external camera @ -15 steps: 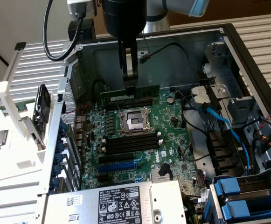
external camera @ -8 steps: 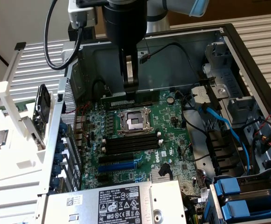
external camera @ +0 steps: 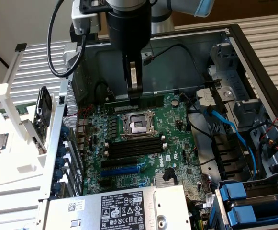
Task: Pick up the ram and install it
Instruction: 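Insert the ram into the slot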
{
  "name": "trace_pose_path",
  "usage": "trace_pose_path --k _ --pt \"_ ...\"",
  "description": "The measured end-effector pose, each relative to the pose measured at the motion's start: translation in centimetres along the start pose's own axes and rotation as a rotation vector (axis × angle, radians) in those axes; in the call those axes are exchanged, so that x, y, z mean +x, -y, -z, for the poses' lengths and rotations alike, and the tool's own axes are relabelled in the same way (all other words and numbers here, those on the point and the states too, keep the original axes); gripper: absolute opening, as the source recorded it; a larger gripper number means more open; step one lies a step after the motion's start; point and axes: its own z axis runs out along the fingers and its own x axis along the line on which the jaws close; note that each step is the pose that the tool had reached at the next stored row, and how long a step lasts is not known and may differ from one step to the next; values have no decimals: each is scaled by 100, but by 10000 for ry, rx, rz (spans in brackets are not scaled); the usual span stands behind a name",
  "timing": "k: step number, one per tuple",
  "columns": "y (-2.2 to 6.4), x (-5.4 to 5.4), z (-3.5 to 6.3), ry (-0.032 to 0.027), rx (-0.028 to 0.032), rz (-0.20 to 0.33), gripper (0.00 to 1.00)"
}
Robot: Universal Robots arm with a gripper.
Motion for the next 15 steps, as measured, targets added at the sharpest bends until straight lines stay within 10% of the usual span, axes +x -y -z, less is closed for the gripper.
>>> trace_pose_path --k 15 --pt "10 67 -104 122 2 -5 12"
